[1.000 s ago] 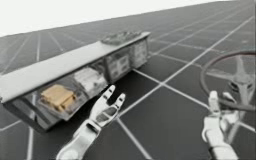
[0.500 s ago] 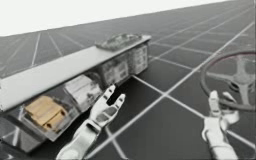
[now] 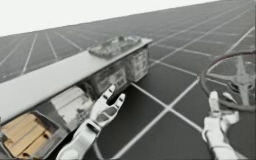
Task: Pick up and drop off the object
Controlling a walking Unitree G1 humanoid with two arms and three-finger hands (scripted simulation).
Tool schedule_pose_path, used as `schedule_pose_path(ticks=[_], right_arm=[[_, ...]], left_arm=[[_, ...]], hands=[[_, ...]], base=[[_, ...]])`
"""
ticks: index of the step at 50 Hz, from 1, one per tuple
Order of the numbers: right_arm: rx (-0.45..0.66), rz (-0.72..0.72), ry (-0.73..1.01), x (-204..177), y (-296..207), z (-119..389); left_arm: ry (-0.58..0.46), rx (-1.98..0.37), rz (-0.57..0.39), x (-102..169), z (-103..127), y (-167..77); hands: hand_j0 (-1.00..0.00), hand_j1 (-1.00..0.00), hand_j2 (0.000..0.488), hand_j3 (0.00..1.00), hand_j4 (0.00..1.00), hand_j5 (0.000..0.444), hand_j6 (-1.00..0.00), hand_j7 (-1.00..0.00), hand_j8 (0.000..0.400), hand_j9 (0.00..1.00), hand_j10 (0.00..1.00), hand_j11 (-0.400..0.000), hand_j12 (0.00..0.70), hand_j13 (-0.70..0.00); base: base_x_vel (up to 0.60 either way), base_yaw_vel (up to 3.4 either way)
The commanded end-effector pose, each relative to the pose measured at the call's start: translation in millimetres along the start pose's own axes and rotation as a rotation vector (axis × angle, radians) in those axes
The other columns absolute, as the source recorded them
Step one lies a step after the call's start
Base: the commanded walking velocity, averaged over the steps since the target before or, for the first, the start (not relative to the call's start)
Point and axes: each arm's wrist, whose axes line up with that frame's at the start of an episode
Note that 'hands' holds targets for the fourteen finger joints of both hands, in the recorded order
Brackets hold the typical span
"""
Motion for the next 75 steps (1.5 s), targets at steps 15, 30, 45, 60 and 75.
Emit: schedule_pose_path(ticks=[15, 30, 45, 60, 75], right_arm=[[-0.006, 0.049, -0.026, -4.8, 14.3, 4.9], [-0.006, 0.049, -0.026, -4.8, 14.3, 4.9], [-0.006, 0.049, -0.026, -4.8, 14.3, 4.9], [-0.006, 0.049, -0.026, -4.8, 14.3, 4.9], [-0.006, 0.049, -0.026, -4.8, 14.3, 4.9]], left_arm=[[-0.012, -0.023, 0.001, -3.3, 1.5, 6.1], [-0.012, -0.023, 0.001, -3.3, 1.5, 6.1], [-0.012, -0.023, 0.001, -3.3, 1.5, 6.1], [-0.012, -0.023, 0.001, -3.3, 1.5, 6.1], [-0.012, -0.023, 0.001, -3.3, 1.5, 6.1]], hands=[[0.0, 0.0, 0.0, 1.0, 1.0, 0.0, 0.0, 0.0, 0.0, 1.0, 1.0, -0.4, 0.0, -0.7], [0.0, 0.0, 0.0, 1.0, 1.0, 0.0, 0.0, 0.0, 0.0, 1.0, 1.0, -0.4, 0.0, -0.7], [0.0, 0.0, 0.0, 1.0, 1.0, 0.0, 0.0, 0.0, 0.0, 1.0, 1.0, -0.4, 0.0, -0.7], [0.0, 0.0, 0.0, 1.0, 1.0, 0.0, 0.0, 0.0, 0.0, 1.0, 1.0, -0.4, 0.0, -0.7], [0.0, 0.0, 0.0, 1.0, 1.0, 0.0, 0.0, 0.0, 0.0, 1.0, 1.0, -0.4, 0.0, -0.7]], base=[[0.46, 0.0], [0.33, -0.04], [0.23, -0.09], [0.19, 0.31], [0.28, 1.14]])
